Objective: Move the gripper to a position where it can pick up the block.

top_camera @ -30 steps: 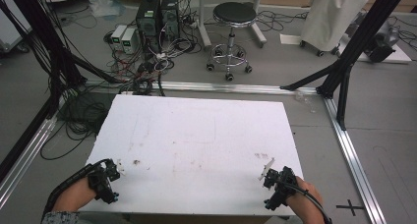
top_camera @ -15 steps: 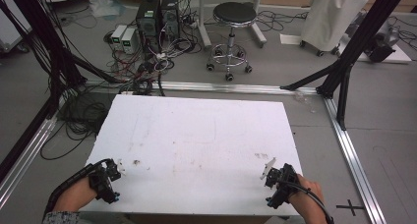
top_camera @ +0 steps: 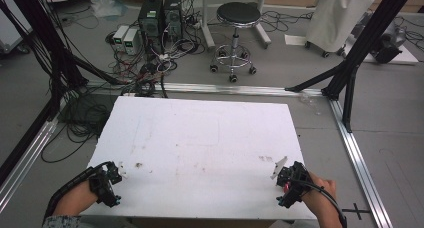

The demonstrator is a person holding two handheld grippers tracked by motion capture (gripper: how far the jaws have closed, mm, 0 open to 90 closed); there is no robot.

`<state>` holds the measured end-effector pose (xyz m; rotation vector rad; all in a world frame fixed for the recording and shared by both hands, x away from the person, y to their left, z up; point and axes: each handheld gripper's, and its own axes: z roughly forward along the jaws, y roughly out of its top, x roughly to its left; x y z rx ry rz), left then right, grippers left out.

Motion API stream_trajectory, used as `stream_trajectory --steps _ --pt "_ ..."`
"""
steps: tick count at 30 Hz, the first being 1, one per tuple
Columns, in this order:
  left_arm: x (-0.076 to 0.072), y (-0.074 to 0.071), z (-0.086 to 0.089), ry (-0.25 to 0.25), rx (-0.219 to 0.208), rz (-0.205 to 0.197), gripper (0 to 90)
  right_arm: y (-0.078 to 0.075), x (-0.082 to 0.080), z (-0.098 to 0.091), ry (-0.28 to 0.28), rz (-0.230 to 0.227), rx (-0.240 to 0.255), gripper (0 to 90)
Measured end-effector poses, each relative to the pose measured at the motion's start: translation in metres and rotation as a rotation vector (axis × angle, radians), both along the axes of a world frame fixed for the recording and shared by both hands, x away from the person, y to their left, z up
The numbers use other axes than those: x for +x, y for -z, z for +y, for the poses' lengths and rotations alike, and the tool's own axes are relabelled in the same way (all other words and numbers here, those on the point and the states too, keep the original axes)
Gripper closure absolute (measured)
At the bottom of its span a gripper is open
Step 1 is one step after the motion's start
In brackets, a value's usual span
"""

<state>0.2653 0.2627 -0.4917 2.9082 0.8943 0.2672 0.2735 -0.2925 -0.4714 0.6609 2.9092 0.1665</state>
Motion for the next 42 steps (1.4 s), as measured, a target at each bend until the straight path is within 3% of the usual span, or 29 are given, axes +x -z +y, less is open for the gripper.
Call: stream_trajectory --steps 9,17,18,21,24,27,29,38,42 --pt "0.001 -0.002 -0.002 0.007 0.007 -0.006 20.8 -0.001 0.005 -0.007 -0.013 0.023 -0.005 6.6" --pt "0.0 -0.003 -0.004 0.008 0.007 -0.008 20.8 0.005 0.013 -0.014 -0.08 0.057 -0.036 6.6" --pt "0.0 -0.003 -0.004 0.007 0.008 -0.011 20.8 0.006 0.015 -0.016 -0.11 0.056 -0.051 6.6" --pt "0.0 -0.003 -0.004 0.001 0.011 -0.014 20.8 0.006 0.018 -0.017 -0.133 0.057 -0.075 6.6" --pt "0.0 -0.003 -0.003 0.004 0.016 -0.01 20.8 0.011 0.021 -0.019 -0.186 0.063 -0.137 6.6" --pt "0.0 -0.003 -0.003 0.003 0.018 -0.011 20.8 0.013 0.022 -0.019 -0.209 0.072 -0.152 6.6" --pt "0.0 -0.003 -0.004 0.002 0.017 -0.014 20.8 0.018 0.024 -0.02 -0.285 0.093 -0.2 6.6" --pt "0.0 -0.004 -0.005 0.005 0.02 -0.014 20.8 0.025 0.029 -0.021 -0.312 0.112 -0.199 6.6" --pt "-0.001 -0.005 -0.005 0.004 0.02 -0.016 20.8 0.032 0.032 -0.021 -0.363 0.132 -0.187 6.7"
